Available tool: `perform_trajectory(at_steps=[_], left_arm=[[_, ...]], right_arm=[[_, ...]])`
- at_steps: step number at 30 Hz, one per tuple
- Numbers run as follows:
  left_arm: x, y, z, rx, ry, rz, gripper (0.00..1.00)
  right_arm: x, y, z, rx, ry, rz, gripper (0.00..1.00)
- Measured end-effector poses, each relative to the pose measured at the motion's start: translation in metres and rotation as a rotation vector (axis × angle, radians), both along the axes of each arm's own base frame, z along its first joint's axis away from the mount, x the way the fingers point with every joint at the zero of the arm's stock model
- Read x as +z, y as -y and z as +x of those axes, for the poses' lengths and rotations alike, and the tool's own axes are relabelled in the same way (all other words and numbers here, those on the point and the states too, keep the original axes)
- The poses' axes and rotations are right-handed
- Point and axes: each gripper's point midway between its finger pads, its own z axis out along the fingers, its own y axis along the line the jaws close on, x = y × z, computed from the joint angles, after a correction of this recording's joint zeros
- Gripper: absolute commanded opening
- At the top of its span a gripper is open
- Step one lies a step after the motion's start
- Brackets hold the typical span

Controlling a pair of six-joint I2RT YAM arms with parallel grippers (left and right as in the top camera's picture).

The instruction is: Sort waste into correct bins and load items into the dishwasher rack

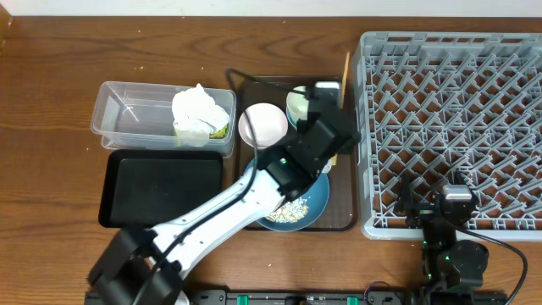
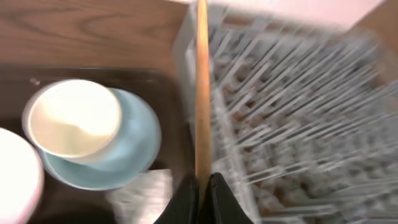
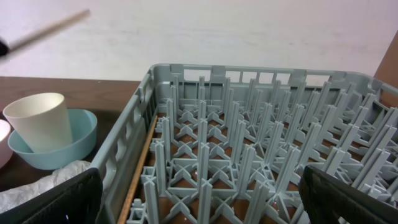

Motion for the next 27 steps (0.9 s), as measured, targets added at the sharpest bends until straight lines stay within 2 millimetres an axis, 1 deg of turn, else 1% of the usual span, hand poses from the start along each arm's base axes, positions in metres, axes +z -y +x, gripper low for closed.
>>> perform_trajectory(at_steps=[2, 3, 8, 11, 16, 19, 27], left_arm=[[0.006, 0.007, -0.002, 0.030, -0.052, -0.112, 0.06], [0.004, 0.009, -0.003, 0.039, -0.078, -0.145, 0.06], [-0.009, 0.026, -0.002, 0.089, -0.194, -0.307, 0.06], [-0.019, 0.042, -0.001, 0.069, -0.239, -0.374, 0.06], [-0.035, 0.063, -0.001, 0.024, -0.282, -0.425, 0.06], [-0.040, 0.068, -0.002, 0.015, -0.290, -0.435, 0.06], [-0.044, 0.078, 0.000, 0.007, -0.282, -0.463, 0.06]], right_arm=[[0.000, 0.000, 0.000, 0.000, 0.000, 0.000, 0.99], [0.000, 0.000, 0.000, 0.000, 0.000, 0.000, 0.99], [0.000, 0.000, 0.000, 0.000, 0.000, 0.000, 0.99], [0.000, 0.000, 0.000, 0.000, 0.000, 0.000, 0.99], [0.000, 0.000, 0.000, 0.000, 0.000, 0.000, 0.99], [0.000, 0.000, 0.000, 0.000, 0.000, 0.000, 0.99], [0.000, 0.000, 0.000, 0.000, 0.000, 0.000, 0.99]])
